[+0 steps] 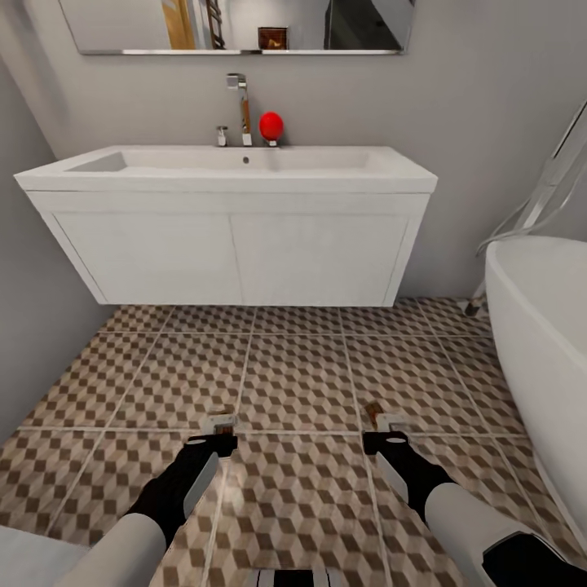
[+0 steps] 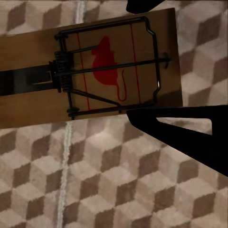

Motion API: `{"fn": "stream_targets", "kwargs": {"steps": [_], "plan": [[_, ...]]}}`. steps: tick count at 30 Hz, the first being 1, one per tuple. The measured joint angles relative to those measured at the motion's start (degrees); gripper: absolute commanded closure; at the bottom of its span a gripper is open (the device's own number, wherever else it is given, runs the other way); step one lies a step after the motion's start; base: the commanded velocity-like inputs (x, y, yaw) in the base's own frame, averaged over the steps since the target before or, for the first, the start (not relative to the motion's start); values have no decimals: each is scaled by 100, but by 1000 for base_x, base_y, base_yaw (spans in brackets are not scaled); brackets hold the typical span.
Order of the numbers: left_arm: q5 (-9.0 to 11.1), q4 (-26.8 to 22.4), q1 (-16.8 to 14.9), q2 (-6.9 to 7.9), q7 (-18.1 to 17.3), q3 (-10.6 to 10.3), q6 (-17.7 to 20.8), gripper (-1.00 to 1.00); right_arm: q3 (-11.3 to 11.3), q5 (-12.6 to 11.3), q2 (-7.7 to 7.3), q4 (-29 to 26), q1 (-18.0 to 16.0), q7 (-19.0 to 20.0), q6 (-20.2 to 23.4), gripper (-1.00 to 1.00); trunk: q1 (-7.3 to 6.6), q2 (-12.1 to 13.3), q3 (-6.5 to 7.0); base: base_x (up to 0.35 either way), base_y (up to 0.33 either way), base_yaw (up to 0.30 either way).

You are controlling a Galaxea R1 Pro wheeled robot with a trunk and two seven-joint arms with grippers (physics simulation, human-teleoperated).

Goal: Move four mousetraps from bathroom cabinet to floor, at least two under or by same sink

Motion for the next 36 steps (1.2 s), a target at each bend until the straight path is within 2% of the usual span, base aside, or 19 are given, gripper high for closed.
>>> {"fn": "stream_targets", "kwargs": {"steps": [15,36], "plan": [[6,39,0,-4,-29,5,5,100,9,0,6,-1,0,-1,7,100,0,0,0,312,75,0],[19,-2,0,-20,-1,11,15,100,18,1,0,-2,0,-10,9,100,3,0,0,117,1,0]]}}
